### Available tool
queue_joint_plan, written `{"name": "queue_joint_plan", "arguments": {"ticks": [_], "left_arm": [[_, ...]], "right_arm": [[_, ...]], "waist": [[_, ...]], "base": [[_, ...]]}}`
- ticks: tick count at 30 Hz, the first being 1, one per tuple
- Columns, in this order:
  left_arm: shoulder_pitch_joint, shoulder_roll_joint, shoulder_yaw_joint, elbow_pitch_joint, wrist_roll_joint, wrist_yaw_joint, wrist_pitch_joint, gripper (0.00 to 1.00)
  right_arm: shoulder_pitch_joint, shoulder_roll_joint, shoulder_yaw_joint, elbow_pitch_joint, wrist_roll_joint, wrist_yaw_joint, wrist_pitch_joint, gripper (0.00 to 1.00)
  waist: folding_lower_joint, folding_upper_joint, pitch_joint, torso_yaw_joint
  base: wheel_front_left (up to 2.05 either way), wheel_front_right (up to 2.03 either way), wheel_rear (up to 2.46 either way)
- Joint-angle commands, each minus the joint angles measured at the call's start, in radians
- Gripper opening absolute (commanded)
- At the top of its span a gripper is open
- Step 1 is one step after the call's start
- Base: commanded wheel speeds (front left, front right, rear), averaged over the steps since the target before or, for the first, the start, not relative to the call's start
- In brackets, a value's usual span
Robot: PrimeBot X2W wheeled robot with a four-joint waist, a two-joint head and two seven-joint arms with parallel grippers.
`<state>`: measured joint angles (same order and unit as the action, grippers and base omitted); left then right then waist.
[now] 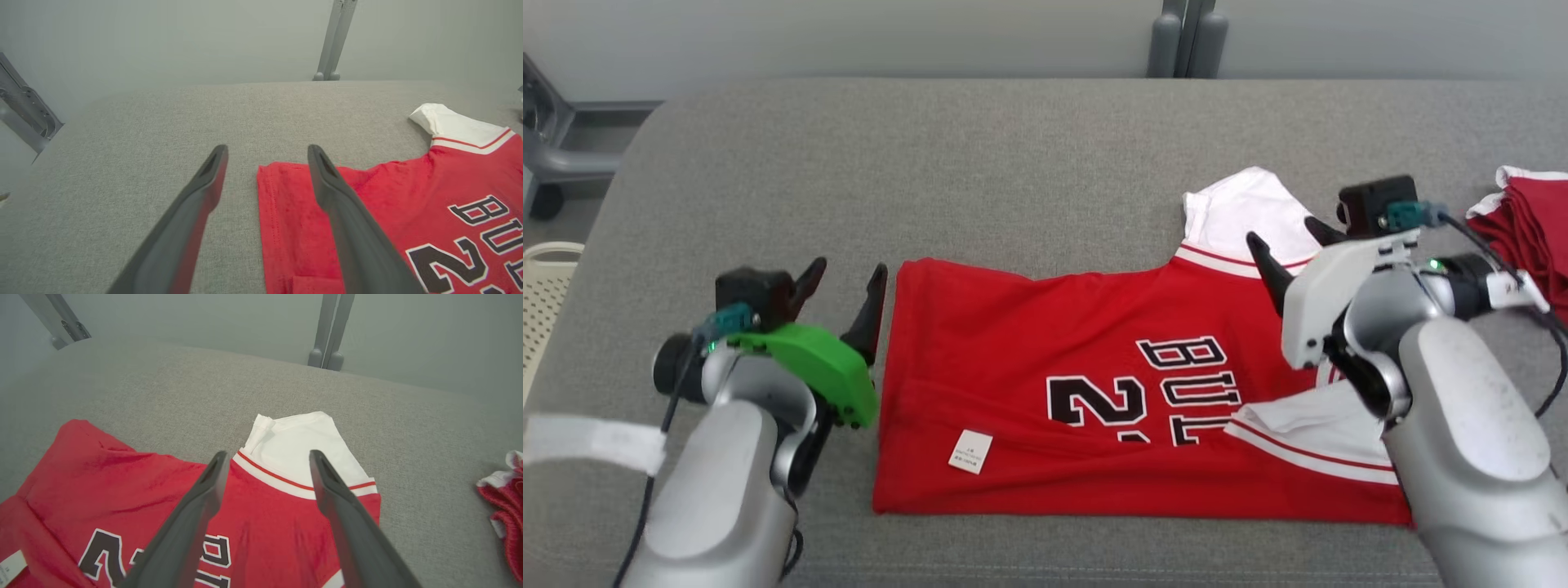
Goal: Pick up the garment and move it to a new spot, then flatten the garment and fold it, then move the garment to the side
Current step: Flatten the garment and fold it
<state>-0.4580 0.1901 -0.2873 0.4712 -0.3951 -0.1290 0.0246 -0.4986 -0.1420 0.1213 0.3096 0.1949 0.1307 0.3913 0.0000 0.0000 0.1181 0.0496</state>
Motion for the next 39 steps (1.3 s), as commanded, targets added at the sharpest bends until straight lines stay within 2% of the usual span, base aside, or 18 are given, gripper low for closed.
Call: {"name": "queue_joint_plan", "arguments": {"ticks": [1, 7, 14, 23, 39], "left_arm": [[-0.063, 0.015, -0.012, 0.018, -0.006, -0.002, 0.026, 1.00], [-0.277, 0.040, -0.080, 0.128, -0.018, -0.002, 0.177, 1.00], [-0.395, 0.055, -0.164, 0.209, -0.074, -0.002, 0.309, 1.00], [-0.440, 0.055, -0.218, 0.254, -0.116, -0.002, 0.342, 1.00], [-0.504, 0.020, -0.253, 0.354, -0.147, -0.001, 0.356, 1.00]], "right_arm": [[-0.051, -0.029, 0.023, 0.001, 0.018, 0.000, 0.045, 1.00], [-0.238, -0.163, 0.139, 0.031, 0.058, 0.000, 0.202, 1.00], [-0.362, -0.244, 0.185, 0.077, 0.090, 0.000, 0.220, 1.00], [-0.424, -0.269, 0.196, 0.145, 0.099, 0.000, 0.193, 1.00], [-0.505, -0.259, 0.207, 0.249, 0.069, 0.000, 0.134, 1.00]], "waist": [[0.0000, 0.0000, 0.104, -0.007], [0.0000, 0.0000, 0.198, -0.003], [0.0000, 0.0000, 0.246, 0.011], [0.0000, 0.0000, 0.258, 0.025], [0.0000, 0.0000, 0.300, 0.007]], "base": [[0.00, 0.00, 0.00], [0.00, 0.00, 0.00], [0.00, 0.00, 0.00], [0.00, 0.00, 0.00], [0.00, 0.00, 0.00]]}}
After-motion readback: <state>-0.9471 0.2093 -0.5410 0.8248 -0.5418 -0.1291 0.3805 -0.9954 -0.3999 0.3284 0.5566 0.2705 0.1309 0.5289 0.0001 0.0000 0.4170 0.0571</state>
